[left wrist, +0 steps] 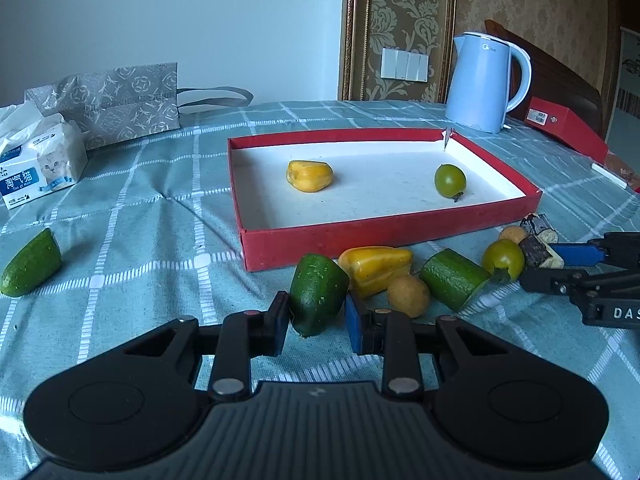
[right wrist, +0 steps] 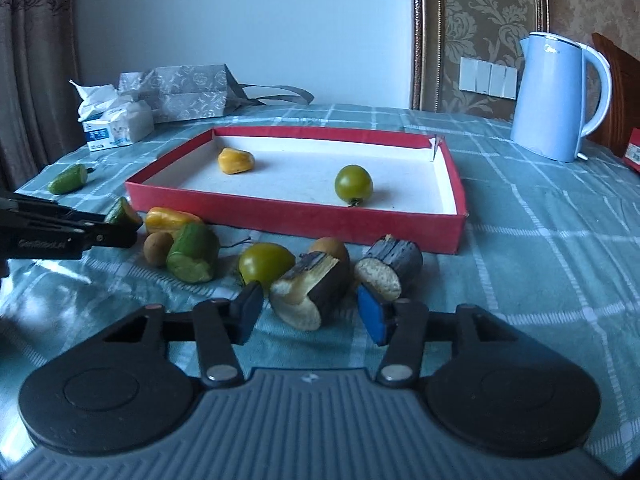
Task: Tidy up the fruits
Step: 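Place the green pepper in the tray with the left gripper while the right grasps an eggplant slice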
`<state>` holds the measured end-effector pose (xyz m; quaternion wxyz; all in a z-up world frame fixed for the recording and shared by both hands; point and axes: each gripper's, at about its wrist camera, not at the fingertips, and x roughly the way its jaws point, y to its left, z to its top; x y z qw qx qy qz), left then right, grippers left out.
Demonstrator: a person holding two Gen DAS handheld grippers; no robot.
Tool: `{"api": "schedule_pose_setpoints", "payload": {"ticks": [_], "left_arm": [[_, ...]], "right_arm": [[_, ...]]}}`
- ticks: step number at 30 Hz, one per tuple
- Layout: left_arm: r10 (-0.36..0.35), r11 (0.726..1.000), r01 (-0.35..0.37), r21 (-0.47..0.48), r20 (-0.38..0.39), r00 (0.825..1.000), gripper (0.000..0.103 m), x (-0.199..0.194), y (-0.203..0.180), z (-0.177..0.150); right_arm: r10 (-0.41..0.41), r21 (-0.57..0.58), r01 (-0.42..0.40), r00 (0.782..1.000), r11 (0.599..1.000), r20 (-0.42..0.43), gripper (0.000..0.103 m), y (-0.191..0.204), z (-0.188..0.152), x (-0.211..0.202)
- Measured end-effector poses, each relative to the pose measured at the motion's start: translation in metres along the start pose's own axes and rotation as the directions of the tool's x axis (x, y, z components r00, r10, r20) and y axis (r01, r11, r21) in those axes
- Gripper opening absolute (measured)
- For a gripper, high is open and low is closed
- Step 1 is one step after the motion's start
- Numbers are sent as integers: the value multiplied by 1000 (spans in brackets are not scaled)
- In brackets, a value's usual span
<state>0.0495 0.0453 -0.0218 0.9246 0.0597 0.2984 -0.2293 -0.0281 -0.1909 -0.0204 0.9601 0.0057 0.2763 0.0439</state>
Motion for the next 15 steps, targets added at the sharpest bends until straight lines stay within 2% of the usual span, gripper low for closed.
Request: {"api": "schedule_pose_setpoints", "payload": {"ticks": [1,9,15], "left_arm": [[0,1000,0,-1,0,1000,29,0,0,0],[-5,1000,5,-4,7,1000,29,-1,0,-1],[-15,999,17,-30,63,998,29,-11,1,2]], "right_arm": [[-1,0,1,1000,1000,2,41,1,1,1],[-1,25,1,1000,1000,14,40,-6,-2,-6],[12,32,-14,998,999,70,40,-10,-4,-19]]}}
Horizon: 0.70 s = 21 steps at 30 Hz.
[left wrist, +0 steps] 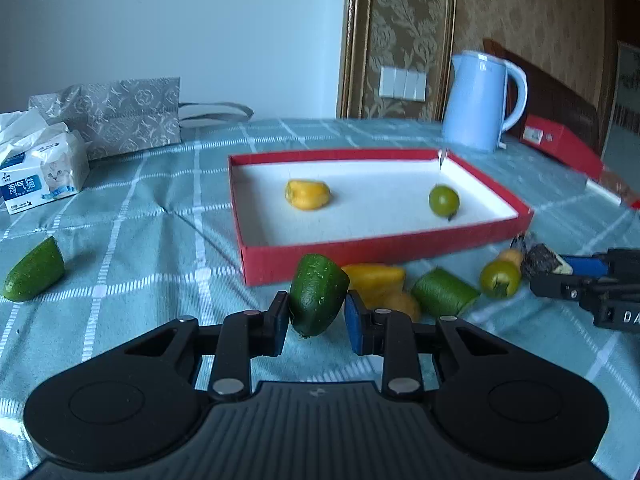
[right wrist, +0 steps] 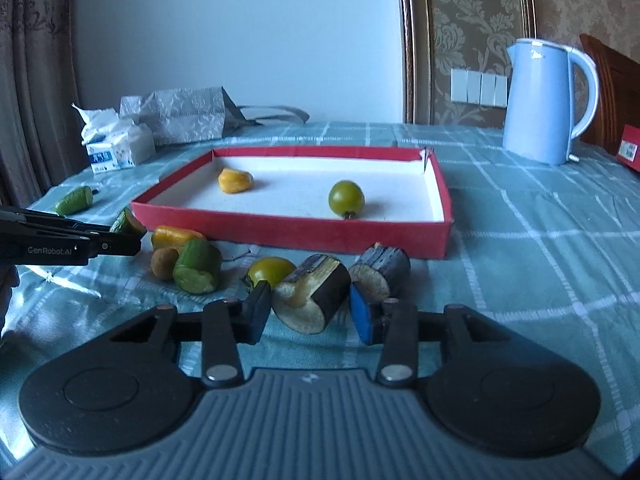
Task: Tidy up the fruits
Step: 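Place the green pepper in the tray with the left gripper while the right grasps an eggplant slice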
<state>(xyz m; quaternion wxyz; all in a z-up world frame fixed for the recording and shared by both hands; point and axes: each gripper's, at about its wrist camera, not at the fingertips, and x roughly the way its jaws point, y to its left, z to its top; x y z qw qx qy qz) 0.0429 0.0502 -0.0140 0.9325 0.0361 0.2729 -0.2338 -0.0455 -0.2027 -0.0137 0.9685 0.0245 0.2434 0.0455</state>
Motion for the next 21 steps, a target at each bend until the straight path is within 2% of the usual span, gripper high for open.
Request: {"api": "schedule_pose_setpoints", "payload": {"ticks": [5,12,21], "left_arm": [[3,1000,-2,-25,22,1000,29,-2,0,12],[15,1000,-16,15,34,999,29,21,-18,43],[64,998,-63,5,-41,997,29,69,-19,64]], "right_arm": [[-11,0,11,1000,1000,27,40,-3,1,-2],[-18,18,17,999,1000,40,40,-6,1,-3],[-16,21,15,999,1000,42,40,-5,0,-3]]}}
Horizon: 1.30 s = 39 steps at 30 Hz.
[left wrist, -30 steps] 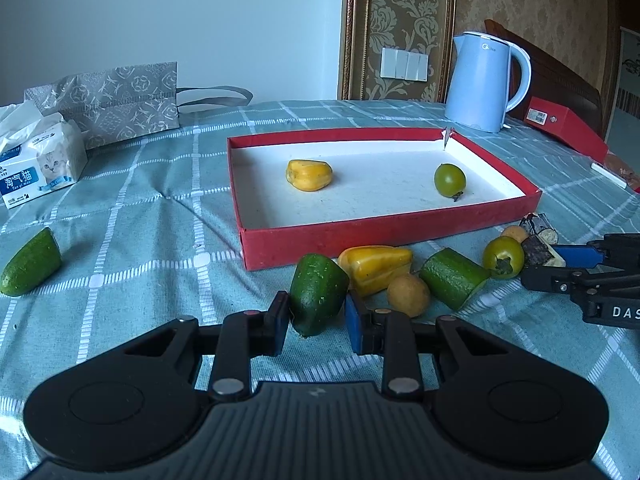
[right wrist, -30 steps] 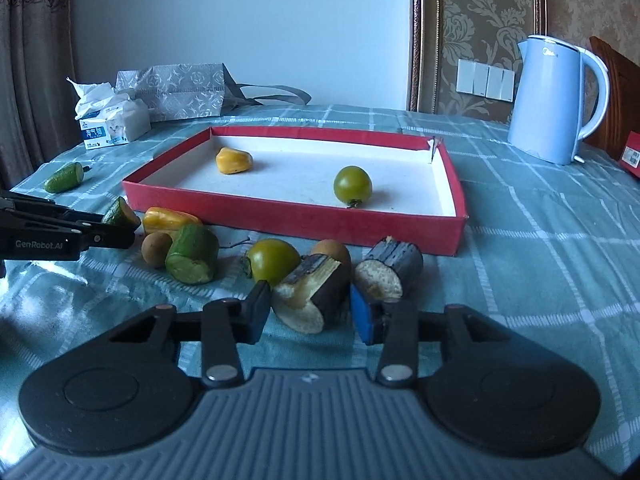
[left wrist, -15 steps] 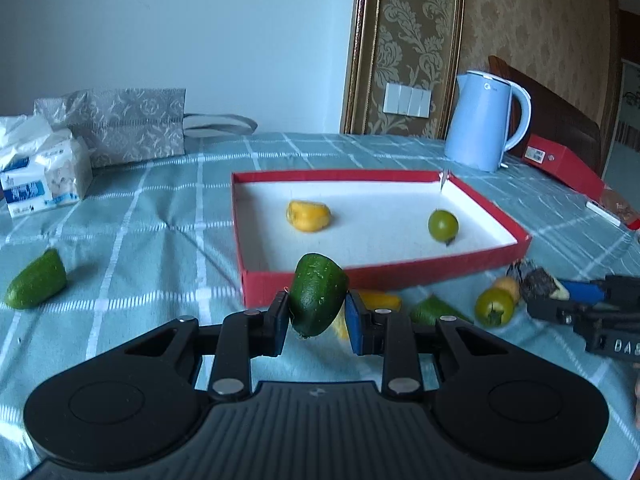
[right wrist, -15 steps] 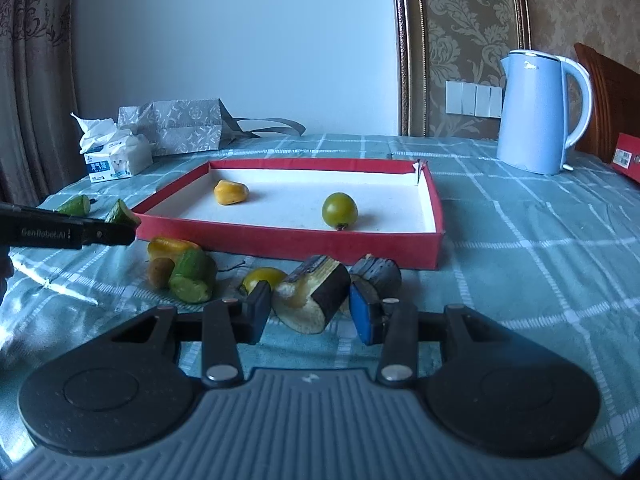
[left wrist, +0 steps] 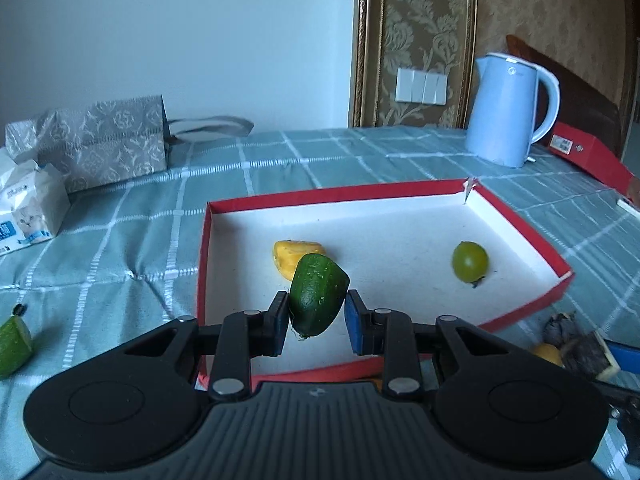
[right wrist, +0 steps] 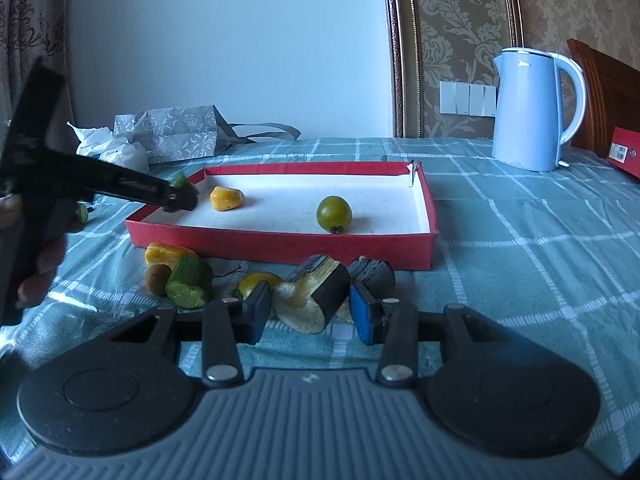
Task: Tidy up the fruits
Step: 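Place the green pepper in the tray with the left gripper while the right grasps an eggplant slice, then lift the dark eggplant slice with the right gripper toward the tray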
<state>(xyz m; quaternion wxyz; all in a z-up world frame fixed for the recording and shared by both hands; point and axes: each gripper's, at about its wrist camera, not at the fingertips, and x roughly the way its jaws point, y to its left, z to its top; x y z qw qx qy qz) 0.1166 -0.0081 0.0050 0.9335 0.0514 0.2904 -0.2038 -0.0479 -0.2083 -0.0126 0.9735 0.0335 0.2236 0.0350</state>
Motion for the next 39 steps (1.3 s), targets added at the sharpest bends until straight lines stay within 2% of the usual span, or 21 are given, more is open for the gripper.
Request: {"api": "schedule_pose_setpoints", "payload": {"ticks": [12,17,18,19,21,22,26,28,39], "left_arm": [[112,994,-110,28,-75,991,30,30,-5,-2],[153,988,-150,46,-59,987,31,29,-11,-4],[164,986,-161,45,-55,985,36,28,-12,-4],[171,985,-168,46,-50,984,47,27,-12,-4],[182,983,-181,37,-24,983,62,20,-13,-5],[191,981,-190,30,-8,982,64,16,-14,-5],[204,979,-205,6,35,978,66,0,-17,-7],[215,977,-214,-14,42,976,69,-5,-18,-9],[230,971,-225,-74,67,971,70,-24,-14,-22]], "right_arm": [[-2,-19,2,1000,1000,-13,40,3,0,2],[5,-18,-5,1000,1000,-14,40,3,1,2],[7,-17,-7,1000,1000,-14,40,3,1,2],[8,-15,-9,1000,1000,-13,40,2,1,2],[14,-9,-14,1000,1000,-13,40,2,0,2],[16,-6,-16,1000,1000,-14,40,1,0,2],[19,0,-19,1000,1000,-14,40,0,0,2],[16,-2,-16,1000,1000,-12,40,0,0,1],[-8,-24,8,1000,1000,18,40,4,0,-4]]}}
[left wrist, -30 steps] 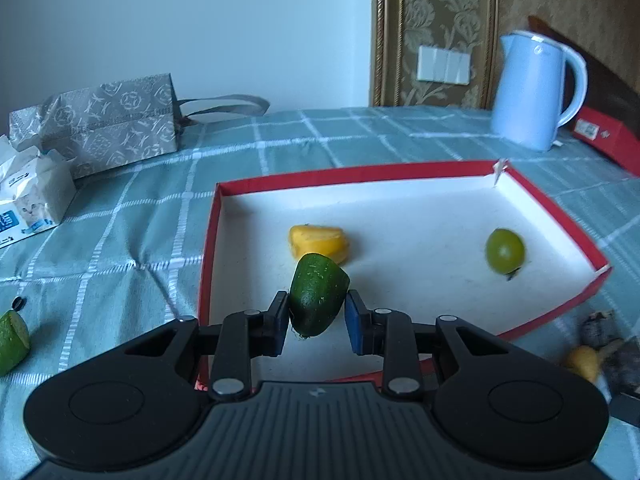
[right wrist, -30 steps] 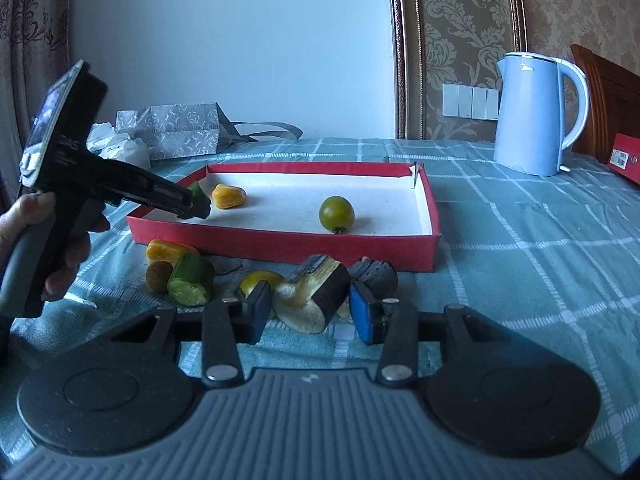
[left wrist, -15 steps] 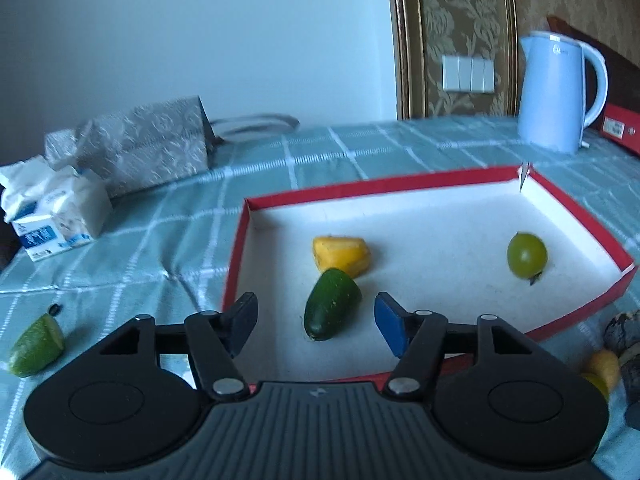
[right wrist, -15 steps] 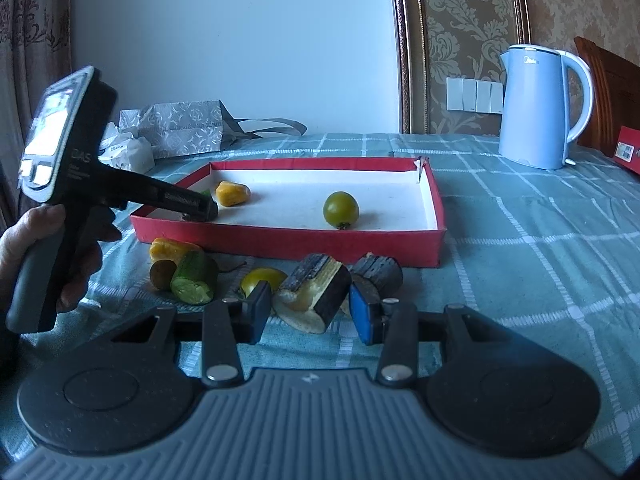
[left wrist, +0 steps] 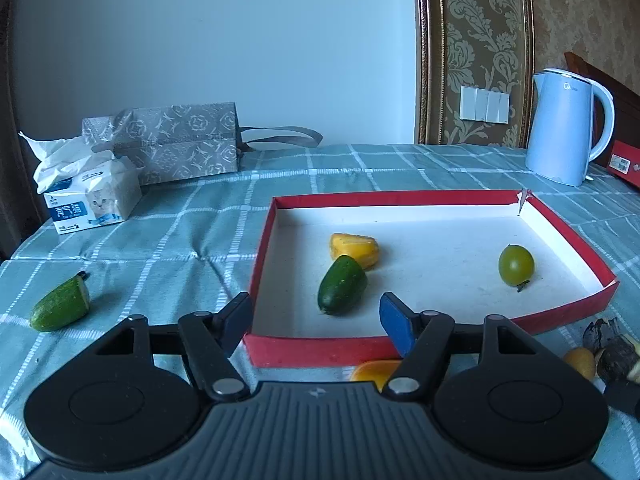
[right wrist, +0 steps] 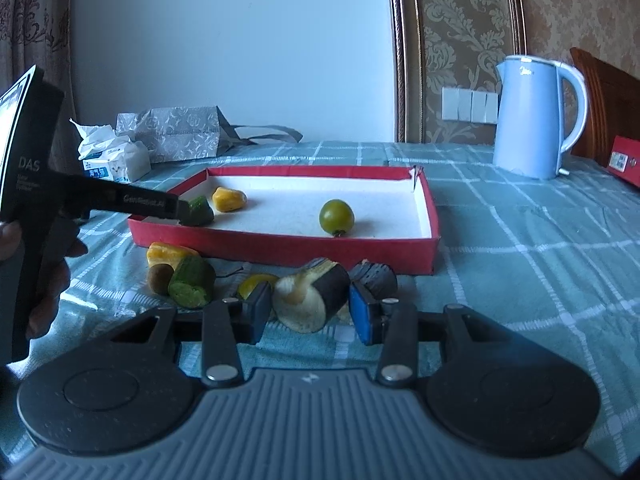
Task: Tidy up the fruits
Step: 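Lift the dark eggplant slice with the right gripper toward the tray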
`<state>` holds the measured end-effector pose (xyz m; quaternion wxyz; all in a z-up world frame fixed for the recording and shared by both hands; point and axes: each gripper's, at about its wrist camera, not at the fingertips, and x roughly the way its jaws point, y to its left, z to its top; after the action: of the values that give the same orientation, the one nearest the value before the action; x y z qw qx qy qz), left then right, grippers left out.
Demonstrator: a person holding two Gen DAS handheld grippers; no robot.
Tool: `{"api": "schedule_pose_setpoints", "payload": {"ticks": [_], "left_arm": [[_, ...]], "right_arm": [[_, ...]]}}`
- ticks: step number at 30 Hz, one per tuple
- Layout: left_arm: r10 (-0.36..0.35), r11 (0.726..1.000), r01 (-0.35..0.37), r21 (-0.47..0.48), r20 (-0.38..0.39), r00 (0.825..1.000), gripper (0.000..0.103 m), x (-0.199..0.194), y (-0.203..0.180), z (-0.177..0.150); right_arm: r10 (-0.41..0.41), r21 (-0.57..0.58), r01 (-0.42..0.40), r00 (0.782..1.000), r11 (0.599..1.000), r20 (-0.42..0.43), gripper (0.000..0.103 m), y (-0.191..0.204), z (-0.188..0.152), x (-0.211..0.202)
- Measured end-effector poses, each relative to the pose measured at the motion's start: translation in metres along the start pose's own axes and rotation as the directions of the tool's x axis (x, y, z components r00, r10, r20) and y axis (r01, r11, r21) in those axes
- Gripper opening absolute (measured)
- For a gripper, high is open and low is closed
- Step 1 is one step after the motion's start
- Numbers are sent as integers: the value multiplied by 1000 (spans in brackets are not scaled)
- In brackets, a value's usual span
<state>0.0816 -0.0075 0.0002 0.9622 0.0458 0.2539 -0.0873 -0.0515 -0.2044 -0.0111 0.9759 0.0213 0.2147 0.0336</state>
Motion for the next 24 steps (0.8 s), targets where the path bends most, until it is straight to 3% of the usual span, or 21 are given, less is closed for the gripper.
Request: {"api": "schedule_pose_setpoints", "payload": {"ticks": [8,13,24], "left_arm": [[-28,996,26,-82,-27,999,73,5,17,0],[-59,990,52,-131,-51,997,73,9,25,0],[-41,996,39,-82,-29,999,73,5,17,-1]], "right_arm": [[-26,-74,33,996,997,88,31,6,27,-7],[-40,-85,45,997,995,66,31,5,27,4],[-37,-113,48,994,992,104,31,9,36,-3]]}}
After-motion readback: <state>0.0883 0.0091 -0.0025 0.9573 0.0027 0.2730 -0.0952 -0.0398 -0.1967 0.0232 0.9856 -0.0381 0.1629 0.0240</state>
